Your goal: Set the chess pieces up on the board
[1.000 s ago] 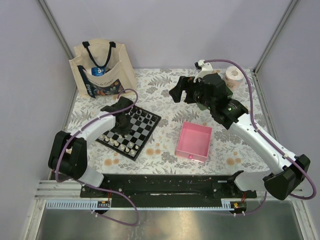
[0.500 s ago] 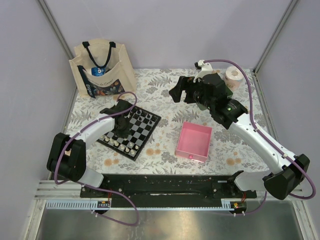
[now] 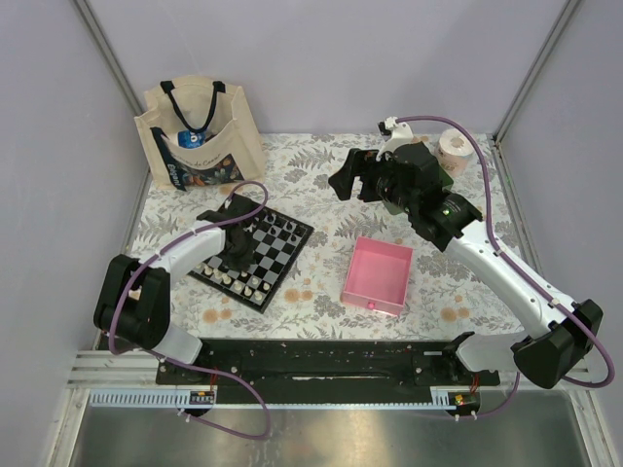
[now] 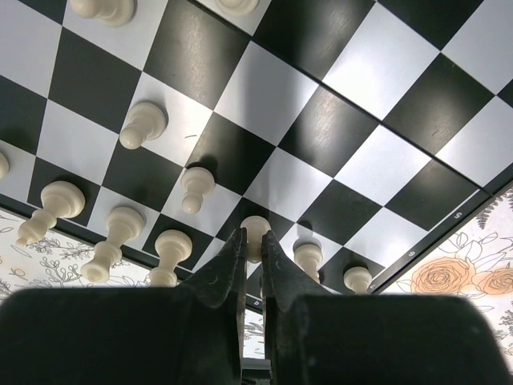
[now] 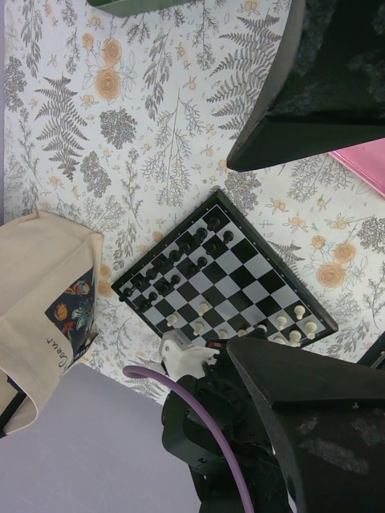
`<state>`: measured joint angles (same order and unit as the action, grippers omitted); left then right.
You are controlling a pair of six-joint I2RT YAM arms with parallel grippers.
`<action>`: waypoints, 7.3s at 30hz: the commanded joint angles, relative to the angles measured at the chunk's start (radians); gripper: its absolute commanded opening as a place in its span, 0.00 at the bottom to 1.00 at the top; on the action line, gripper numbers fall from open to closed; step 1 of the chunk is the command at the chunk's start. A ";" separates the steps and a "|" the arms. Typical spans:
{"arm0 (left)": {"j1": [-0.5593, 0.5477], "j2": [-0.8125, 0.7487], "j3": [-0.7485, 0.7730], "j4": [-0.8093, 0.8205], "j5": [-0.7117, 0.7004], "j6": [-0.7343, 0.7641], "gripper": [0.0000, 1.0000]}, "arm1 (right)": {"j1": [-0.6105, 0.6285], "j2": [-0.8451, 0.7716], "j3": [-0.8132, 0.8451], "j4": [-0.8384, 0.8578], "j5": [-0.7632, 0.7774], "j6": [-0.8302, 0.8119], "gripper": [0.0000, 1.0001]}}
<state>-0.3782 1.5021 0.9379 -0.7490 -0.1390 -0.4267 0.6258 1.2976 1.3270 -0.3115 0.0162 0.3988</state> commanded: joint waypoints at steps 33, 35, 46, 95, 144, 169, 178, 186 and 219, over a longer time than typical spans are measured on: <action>0.001 -0.089 0.002 0.008 -0.010 -0.009 0.37 | -0.011 0.008 -0.011 0.046 -0.002 0.003 0.95; 0.001 -0.109 0.016 0.002 -0.008 -0.004 0.41 | -0.011 0.008 -0.011 0.046 -0.004 0.005 0.95; 0.082 -0.132 0.019 0.004 -0.057 -0.027 0.47 | -0.012 0.014 -0.008 0.048 -0.009 0.005 0.96; 0.105 0.055 0.047 0.046 -0.048 -0.035 0.21 | -0.018 -0.008 -0.026 0.049 0.004 -0.009 0.96; 0.088 0.009 0.029 -0.013 -0.048 -0.027 0.03 | -0.020 0.005 -0.028 0.063 -0.015 0.002 0.97; 0.150 -0.079 0.130 -0.003 -0.109 -0.012 0.39 | -0.024 0.005 -0.032 0.060 -0.012 -0.002 0.97; 0.174 0.029 0.153 0.013 -0.061 -0.004 0.35 | -0.028 0.014 -0.031 0.068 -0.013 0.008 0.97; 0.176 0.064 0.150 0.022 -0.059 -0.009 0.34 | -0.026 0.011 -0.031 0.066 -0.013 0.005 0.97; 0.196 0.127 0.156 0.039 -0.043 -0.004 0.15 | -0.028 -0.009 -0.041 0.065 -0.002 -0.014 0.97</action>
<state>-0.1879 1.6264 1.0546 -0.7311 -0.1944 -0.4404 0.6060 1.3087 1.2861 -0.2810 0.0135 0.4004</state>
